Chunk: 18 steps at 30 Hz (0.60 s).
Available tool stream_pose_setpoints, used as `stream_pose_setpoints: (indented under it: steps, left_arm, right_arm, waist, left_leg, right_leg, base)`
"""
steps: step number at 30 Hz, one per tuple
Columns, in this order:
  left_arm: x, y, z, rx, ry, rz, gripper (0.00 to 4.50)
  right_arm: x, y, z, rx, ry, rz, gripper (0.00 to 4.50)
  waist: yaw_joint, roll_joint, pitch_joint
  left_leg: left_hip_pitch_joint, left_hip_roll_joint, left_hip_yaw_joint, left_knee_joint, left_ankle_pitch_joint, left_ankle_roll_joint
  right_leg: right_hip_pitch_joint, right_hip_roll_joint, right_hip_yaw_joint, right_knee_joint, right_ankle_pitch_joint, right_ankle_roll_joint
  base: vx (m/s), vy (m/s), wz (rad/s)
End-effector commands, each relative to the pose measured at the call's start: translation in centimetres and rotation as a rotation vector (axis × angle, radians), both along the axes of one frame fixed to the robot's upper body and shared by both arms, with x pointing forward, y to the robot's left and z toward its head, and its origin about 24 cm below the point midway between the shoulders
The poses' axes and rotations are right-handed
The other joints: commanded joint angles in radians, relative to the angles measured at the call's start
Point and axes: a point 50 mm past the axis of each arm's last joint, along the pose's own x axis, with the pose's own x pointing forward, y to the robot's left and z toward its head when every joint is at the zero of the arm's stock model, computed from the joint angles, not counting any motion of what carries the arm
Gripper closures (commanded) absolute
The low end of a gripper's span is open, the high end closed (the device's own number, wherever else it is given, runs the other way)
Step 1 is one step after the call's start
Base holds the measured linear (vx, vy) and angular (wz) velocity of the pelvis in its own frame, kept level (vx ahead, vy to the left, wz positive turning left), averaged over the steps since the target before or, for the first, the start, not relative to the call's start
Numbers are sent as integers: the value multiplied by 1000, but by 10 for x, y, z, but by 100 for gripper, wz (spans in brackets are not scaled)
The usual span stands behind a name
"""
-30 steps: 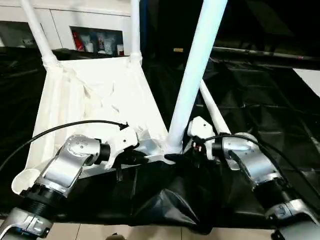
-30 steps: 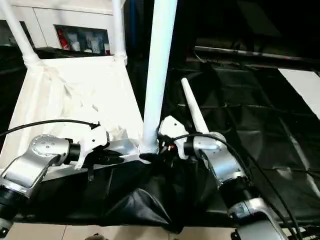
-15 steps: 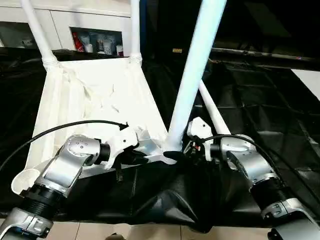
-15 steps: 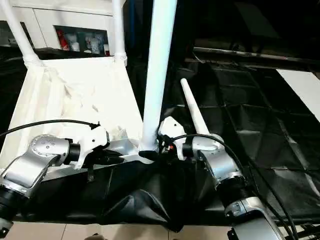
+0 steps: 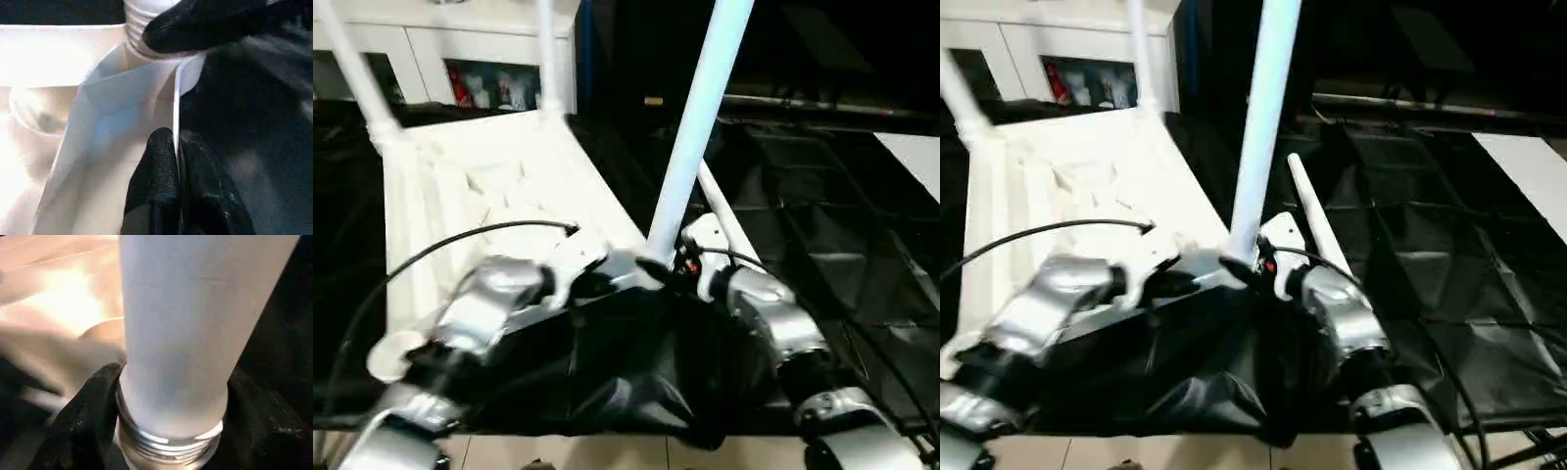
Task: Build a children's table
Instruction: Rotate leg to tighten
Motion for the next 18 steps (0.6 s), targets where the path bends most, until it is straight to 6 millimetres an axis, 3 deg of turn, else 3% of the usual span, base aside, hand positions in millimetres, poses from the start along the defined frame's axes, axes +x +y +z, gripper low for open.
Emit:
stream_pose_setpoints:
  steps: [1, 4, 8, 10, 11, 13, 15, 16, 17, 18]
  left_arm:
    - [18, 7, 11, -65, -73, 242, 450]
    - [24, -2, 8, -59, -72, 301, 450]
    - [25, -7, 7, -55, -79, 298, 450]
    - [24, -9, 8, -52, -87, 268, 450]
    - [24, -10, 8, -49, -91, 248, 450]
    - [22, -10, 9, -45, -94, 217, 450]
    - [20, -8, 9, -39, -91, 190, 450]
    - [13, -7, 11, -46, -100, 100, 450]
    - [13, -7, 11, -46, -101, 92, 450]
    - [8, -5, 11, -46, -85, 46, 450]
  right_arm:
    - [-4, 0, -21, 10, 111, -156, 174]
    - [-1, 12, -22, -19, 114, -260, 174]
    - [1, 27, -15, 23, 84, -222, 174]
    - [2, 31, -10, 62, 65, -195, 174]
    - [3, 34, -6, 86, 52, -182, 140]
    - [4, 34, -1, 99, 31, -153, 105]
    - [6, 30, 3, 98, 10, -130, 100]
    - [9, 20, 11, 79, -43, -80, 100]
    - [9, 19, 12, 77, -47, -75, 78]
    - [10, 11, 17, 68, -81, -44, 64]
  waist:
    - [-6, 6, -63]
    - [-5, 9, -66]
    - [-4, 7, -68]
    - [-1, 5, -67]
    - [-1, 6, -66]
    - [-1, 1, -65]
    - [-1, 2, -64]
    - [-7, 1, -63]
    - [-9, -2, -63]
    - [-9, -4, -66]
  left_leg:
    - [4, 25, -2, -74, -221, -16]
    - [2, 22, -2, -73, -225, -9]
    - [-4, 22, 0, -71, -185, 21]
    - [-5, 22, -1, -71, -195, 28]
    - [-5, 23, -1, -72, -197, 30]
    - [-5, 24, -1, -74, -213, 30]
    - [-8, 26, -5, -77, -229, 32]
    - [-12, 26, -6, -78, -239, 31]
    - [-20, 26, -10, -81, -230, 29]
    - [-14, 30, -7, -74, -189, 35]
  right_leg:
    - [47, -49, 45, -75, -288, -173]
    - [51, -47, 42, -74, -248, -167]
    - [56, -47, 42, -67, -168, -181]
    - [58, -50, 41, -69, -192, -177]
    - [57, -50, 41, -71, -206, -174]
    - [56, -50, 40, -74, -237, -166]
    - [58, -53, 39, -75, -264, -158]
    - [58, -54, 39, -77, -286, -150]
    - [67, -55, 36, -76, -293, -143]
    - [61, -56, 38, -71, -240, -153]
  base:
    - [0, 0, 0]
    - [0, 0, 0]
    - [0, 0, 0]
    - [0, 0, 0]
    - [0, 0, 0]
    - [0, 0, 0]
    - [0, 0, 0]
    - [0, 0, 0]
    - [0, 0, 0]
    - [0, 0, 0]
